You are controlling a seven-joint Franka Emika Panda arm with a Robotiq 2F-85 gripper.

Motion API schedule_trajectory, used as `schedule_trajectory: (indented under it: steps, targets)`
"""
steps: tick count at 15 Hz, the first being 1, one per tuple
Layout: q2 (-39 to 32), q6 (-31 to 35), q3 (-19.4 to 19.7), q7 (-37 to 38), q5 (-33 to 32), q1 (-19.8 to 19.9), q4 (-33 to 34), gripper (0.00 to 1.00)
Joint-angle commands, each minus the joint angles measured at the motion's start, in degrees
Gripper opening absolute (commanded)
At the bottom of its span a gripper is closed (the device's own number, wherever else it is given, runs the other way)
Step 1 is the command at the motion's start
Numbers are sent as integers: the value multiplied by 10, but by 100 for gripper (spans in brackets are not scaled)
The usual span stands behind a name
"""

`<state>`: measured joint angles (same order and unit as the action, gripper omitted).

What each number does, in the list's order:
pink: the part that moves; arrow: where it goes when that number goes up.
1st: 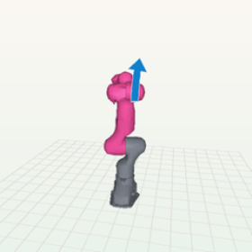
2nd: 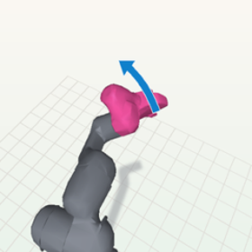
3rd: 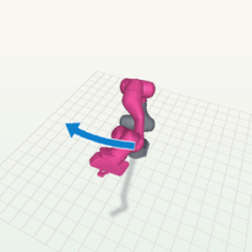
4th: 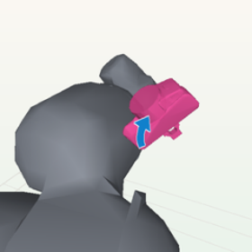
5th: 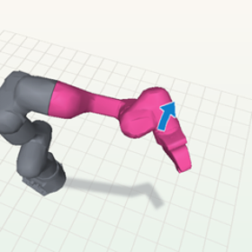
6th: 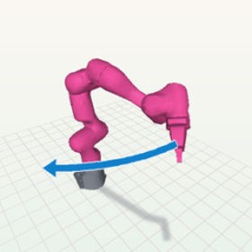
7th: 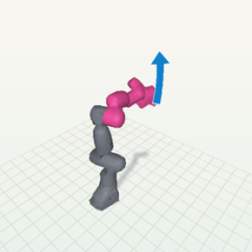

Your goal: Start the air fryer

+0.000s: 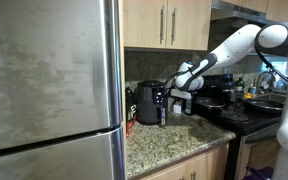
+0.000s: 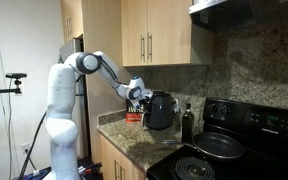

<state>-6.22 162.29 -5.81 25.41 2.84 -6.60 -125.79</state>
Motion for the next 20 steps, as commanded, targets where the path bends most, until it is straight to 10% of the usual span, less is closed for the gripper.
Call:
schedule_trajectory:
  steps: [1,7,13,20]
  targets:
    - [-29,27,1,3,-4,-1,23,100]
    - [-35,61,21,38,-81,-6,14,100]
    - [-25,83,81,224,-327,-40,10,100]
    - [162,-220,17,126,-159,-31,-73,100]
